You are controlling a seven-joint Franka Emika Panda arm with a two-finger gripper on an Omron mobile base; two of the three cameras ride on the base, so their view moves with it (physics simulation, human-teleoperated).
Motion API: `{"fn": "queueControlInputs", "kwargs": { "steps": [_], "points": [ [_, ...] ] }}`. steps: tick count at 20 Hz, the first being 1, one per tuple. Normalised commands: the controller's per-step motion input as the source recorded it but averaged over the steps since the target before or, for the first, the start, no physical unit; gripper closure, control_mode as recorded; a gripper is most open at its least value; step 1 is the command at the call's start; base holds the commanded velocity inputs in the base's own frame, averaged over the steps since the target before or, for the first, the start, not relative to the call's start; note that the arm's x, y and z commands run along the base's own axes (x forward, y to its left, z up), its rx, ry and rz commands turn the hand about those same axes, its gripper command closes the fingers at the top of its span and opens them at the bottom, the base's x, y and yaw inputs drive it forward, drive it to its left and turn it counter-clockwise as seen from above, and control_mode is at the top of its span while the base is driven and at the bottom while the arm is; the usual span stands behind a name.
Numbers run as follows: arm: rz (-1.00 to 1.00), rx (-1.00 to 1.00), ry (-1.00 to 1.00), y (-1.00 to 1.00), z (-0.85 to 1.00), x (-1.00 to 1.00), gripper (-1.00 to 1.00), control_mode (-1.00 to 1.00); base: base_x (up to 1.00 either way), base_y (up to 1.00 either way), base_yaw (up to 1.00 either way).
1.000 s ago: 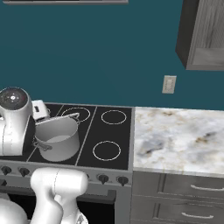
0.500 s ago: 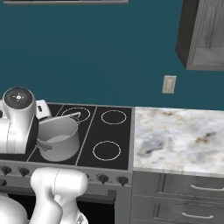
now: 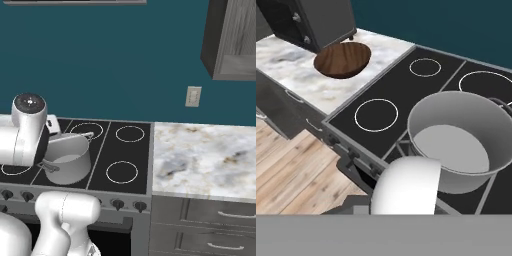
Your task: Open the cabinet and move the ladle to the pot. Then close the cabinet.
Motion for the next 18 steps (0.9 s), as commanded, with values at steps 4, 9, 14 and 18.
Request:
{"fn": "queueControlInputs", "kwargs": {
  "steps": [4,9,14,18],
  "points": [
    [0.00,0.00,0.03,0.00,-0.06,0.09,1.00,-1.00,0.00,0.00,0.00],
    [0.00,0.00,0.00,0.00,-0.17,0.02,1.00,-1.00,0.00,0.00,0.00],
    [0.00,-0.03,-0.02,0.00,-0.25,0.07,1.00,-1.00,0.00,0.00,0.00],
    [0.00,-0.07,-0.07,0.00,-0.19,0.08,1.00,-1.00,0.00,0.00,0.00]
  ]
}}
